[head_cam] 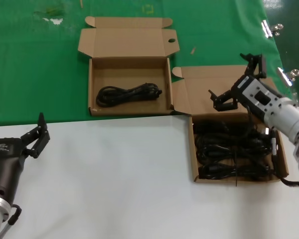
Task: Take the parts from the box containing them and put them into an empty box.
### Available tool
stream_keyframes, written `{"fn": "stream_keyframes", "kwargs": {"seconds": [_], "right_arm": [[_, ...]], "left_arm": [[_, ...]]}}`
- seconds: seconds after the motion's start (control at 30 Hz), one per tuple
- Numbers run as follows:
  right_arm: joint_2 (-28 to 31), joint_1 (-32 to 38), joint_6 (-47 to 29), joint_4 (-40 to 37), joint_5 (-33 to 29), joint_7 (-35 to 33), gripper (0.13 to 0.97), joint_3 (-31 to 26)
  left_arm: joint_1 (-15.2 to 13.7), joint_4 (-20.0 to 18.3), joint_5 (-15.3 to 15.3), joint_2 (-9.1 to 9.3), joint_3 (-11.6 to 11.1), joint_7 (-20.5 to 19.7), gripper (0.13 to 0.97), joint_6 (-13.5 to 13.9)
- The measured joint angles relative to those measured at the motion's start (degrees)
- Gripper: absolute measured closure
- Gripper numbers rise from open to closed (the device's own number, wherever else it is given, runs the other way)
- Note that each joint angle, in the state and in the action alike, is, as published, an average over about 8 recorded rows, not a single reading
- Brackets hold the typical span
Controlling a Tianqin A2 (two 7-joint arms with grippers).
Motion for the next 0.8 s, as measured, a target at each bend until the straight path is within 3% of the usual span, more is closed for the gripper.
{"fn": "stream_keyframes", "kwargs": {"seconds": [0.17, 0.47, 0.8], "right_arm": [[-0.23, -4.71, 2.63, 5.98, -1.02, 5.54, 0.129, 0.94], [-0.65, -13.21, 7.32, 16.78, -2.85, 15.38, 0.129, 2.63], [-1.11, -22.66, 12.55, 28.78, -4.89, 26.33, 0.129, 4.51]], "left_arm": [[0.00, 0.00, 0.00, 0.00, 0.00, 0.00, 0.368, 0.00], [0.00, 0.00, 0.00, 0.00, 0.00, 0.00, 0.224, 0.00], [0.00, 0.00, 0.00, 0.00, 0.00, 0.02, 0.166, 0.00]]}}
